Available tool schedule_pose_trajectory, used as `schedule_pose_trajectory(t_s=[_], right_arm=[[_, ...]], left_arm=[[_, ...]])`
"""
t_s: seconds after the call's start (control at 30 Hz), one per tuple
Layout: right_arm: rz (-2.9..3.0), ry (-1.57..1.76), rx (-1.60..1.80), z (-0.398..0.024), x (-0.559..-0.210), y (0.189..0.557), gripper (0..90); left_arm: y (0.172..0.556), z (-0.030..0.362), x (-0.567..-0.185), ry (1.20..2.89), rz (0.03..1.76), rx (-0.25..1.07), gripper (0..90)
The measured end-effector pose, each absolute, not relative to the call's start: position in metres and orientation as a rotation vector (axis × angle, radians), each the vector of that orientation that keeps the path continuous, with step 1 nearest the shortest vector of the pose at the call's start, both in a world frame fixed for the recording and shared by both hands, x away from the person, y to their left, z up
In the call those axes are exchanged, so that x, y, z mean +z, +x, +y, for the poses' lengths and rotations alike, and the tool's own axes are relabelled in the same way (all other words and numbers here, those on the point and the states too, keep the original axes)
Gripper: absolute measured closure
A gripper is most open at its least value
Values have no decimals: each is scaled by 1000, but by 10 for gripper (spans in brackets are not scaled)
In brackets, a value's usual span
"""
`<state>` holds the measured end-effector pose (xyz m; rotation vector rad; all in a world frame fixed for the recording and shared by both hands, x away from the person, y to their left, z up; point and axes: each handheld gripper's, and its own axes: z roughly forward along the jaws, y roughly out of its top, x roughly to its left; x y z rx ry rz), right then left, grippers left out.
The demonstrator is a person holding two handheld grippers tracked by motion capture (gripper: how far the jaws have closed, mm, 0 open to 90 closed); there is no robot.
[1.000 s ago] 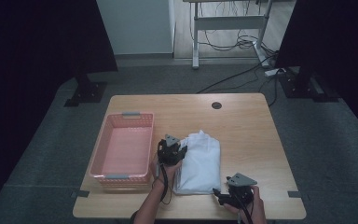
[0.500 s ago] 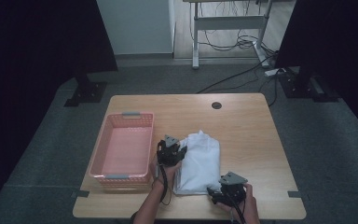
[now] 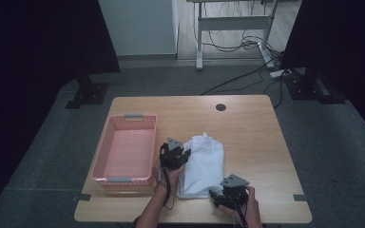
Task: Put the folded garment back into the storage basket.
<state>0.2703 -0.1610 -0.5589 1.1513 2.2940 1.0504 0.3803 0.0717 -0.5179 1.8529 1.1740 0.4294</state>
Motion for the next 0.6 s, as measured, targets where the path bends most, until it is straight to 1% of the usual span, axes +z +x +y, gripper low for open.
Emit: schedule_pose_trajectory(t_s=[0.07, 0.17, 0.33, 0.4, 0.5, 0.6], right_arm=[[2298, 1153, 1060, -161, -559, 271, 278], [2298, 1145, 1070, -161, -558, 270, 353], [2287, 1107, 1070, -159, -557, 269, 582], [2281, 1089, 1061, -158, -555, 269, 636], [2261, 1070, 1067, -157, -555, 269, 692], [2249, 1048, 1070, -155, -553, 268, 719]], left_arm=[[380, 72, -518, 1847, 1176, 428, 747], [379, 72, -517, 1842, 1173, 421, 748], [378, 72, -515, 1841, 1164, 417, 749], [378, 72, -515, 1842, 1160, 417, 749], [377, 72, -514, 1839, 1155, 415, 750], [377, 71, -512, 1834, 1151, 413, 751]])
